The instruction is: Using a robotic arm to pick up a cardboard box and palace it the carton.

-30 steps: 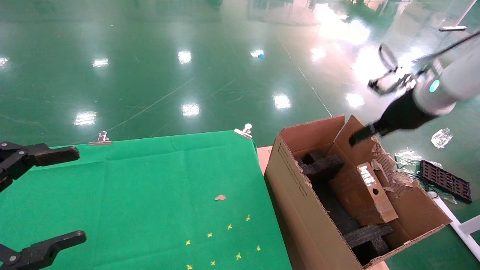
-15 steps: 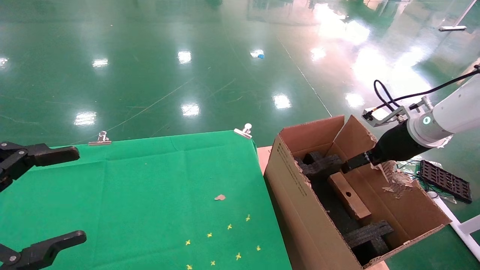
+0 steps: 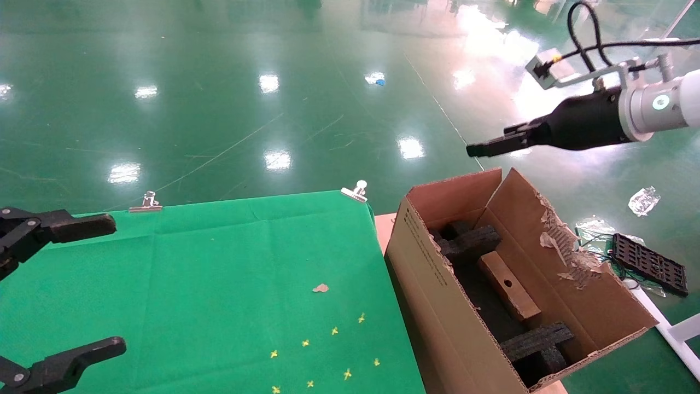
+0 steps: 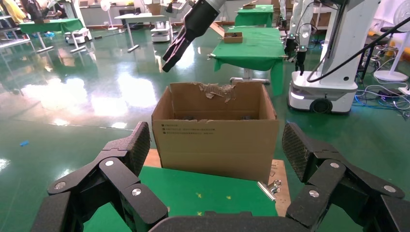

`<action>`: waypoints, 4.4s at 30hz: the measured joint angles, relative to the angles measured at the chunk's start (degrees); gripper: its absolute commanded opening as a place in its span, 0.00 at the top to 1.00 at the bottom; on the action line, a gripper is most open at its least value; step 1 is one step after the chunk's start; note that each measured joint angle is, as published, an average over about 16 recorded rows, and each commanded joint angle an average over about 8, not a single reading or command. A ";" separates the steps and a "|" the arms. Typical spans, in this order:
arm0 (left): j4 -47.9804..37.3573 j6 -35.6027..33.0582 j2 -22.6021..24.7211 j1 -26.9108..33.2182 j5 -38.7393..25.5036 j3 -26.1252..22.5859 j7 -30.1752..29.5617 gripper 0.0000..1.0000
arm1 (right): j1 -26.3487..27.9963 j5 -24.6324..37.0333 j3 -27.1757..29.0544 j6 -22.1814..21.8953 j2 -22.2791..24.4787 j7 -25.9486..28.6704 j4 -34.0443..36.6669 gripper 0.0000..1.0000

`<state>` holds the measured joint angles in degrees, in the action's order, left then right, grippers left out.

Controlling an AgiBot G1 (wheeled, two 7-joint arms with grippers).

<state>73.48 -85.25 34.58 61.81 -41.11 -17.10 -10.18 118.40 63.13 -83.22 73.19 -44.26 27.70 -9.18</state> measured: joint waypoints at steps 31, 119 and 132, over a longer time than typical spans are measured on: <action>-0.06 0.01 -0.03 0.04 0.06 -0.09 0.06 0.00 | -26.60 -11.05 32.62 5.71 4.99 -9.08 -31.01 0.00; -0.07 0.06 -0.07 0.04 0.14 -0.17 0.11 0.00 | -56.73 -21.23 67.06 12.45 9.22 -16.90 -64.25 0.00; -0.07 0.06 -0.07 0.04 0.14 -0.17 0.11 0.00 | -56.69 -21.22 67.01 12.44 9.22 -16.90 -64.20 0.00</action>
<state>73.41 -85.19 34.51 61.85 -40.98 -17.27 -10.08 61.70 41.91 -16.21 85.64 -35.03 10.80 -73.39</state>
